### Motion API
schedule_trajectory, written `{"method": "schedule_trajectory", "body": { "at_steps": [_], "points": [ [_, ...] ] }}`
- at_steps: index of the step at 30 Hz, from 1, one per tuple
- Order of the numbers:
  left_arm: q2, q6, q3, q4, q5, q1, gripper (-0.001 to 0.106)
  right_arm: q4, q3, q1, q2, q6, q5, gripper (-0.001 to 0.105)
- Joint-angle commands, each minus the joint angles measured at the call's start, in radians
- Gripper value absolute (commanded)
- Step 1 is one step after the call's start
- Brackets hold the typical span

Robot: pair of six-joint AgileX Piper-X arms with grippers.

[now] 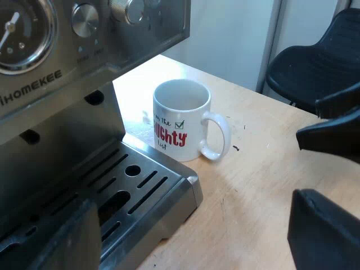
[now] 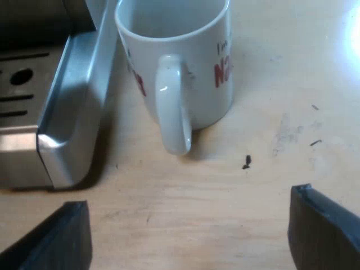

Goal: Place mug into machine

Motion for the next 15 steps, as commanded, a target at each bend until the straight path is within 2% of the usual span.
{"method": "schedule_trajectory", "body": {
  "at_steps": [1, 5, 8, 12, 15],
  "points": [
    [-0.004, -0.011, -0.008, -0.011, 0.000, -0.003, 0.070, -0.157, 0.057, 0.003, -0.001, 0.028, 0.011, 0.072],
    [-0.004, -0.011, -0.008, -0.011, 0.000, -0.003, 0.070, -0.298, 0.133, 0.003, -0.001, 0.028, 0.011, 0.072],
    [-0.004, -0.011, -0.008, -0.011, 0.000, -0.003, 0.070, -0.339, 0.159, 0.003, -0.001, 0.028, 0.011, 0.072],
    [-0.004, -0.011, -0.008, -0.011, 0.000, -0.003, 0.070, -0.339, 0.164, 0.003, -0.001, 0.026, 0.011, 0.072],
    [-0.002, -0.011, -0.008, -0.011, 0.000, -0.003, 0.070, -0.345, 0.164, 0.003, -0.001, -0.005, 0.020, 0.072]
  ]
}}
